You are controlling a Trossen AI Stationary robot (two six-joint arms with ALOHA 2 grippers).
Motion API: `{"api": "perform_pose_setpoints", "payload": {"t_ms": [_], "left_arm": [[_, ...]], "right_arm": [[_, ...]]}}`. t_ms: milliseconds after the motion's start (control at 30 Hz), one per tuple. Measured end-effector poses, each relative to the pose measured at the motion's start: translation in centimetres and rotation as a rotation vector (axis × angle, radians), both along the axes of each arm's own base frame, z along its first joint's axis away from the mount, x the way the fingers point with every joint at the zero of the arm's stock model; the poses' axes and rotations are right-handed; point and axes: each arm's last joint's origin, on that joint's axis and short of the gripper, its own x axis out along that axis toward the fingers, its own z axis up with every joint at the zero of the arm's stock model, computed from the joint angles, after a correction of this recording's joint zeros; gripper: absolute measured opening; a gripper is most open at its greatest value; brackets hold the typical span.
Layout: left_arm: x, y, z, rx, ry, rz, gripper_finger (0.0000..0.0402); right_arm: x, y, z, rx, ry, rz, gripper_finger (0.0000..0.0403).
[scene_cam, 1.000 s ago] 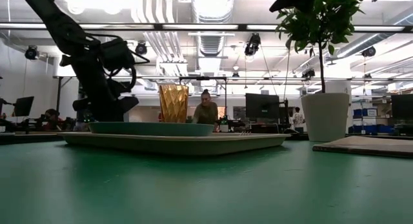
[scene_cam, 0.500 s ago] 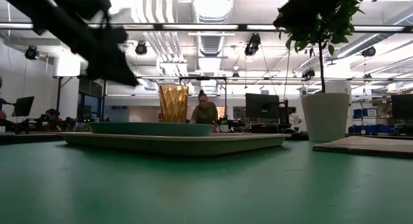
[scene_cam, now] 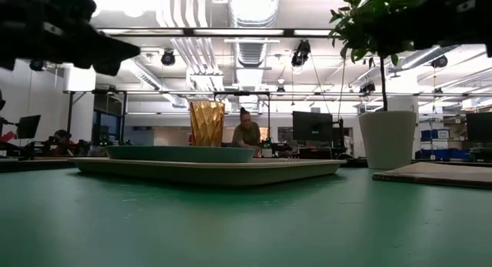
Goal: Pick and place plate/cup/fork/spoon on tray
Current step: Return to Home Position
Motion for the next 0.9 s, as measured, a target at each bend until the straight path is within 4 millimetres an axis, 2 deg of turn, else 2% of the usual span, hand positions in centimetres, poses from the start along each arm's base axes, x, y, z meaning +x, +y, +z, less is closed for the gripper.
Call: {"api": "perform_pose_setpoints", "payload": {"t_ms": [200, 433, 567, 633, 800, 900], "left_arm": [[-1.7, -0.1, -2.0, -0.008, -0.121, -0.015, 0.0001], [-3.0, -0.2, -1.5, -0.009, -0.213, -0.019, 0.0], [-3.2, -0.2, -1.2, 0.029, -0.245, -0.016, 0.0], [-3.1, -0.2, -1.3, 0.028, -0.242, -0.019, 0.0], [-2.8, -0.2, -1.6, 0.025, -0.199, -0.016, 0.0], [-2.6, -0.2, -1.8, 0.023, -0.172, -0.019, 0.0]], "right_arm": [[-3.2, -0.1, -0.1, -0.06, -0.184, -0.022, 0.0079], [-5.4, -0.2, -0.6, -0.112, -0.287, -0.031, 0.005], [-6.5, -0.2, -0.2, -0.141, -0.38, -0.038, 0.0038], [-6.4, -0.2, -0.7, -0.153, -0.357, -0.039, 0.0033], [-6.4, -0.2, -0.5, -0.158, -0.382, -0.032, 0.0027], [-6.1, -0.2, -1.7, -0.173, -0.352, -0.022, 0.0027]]}}
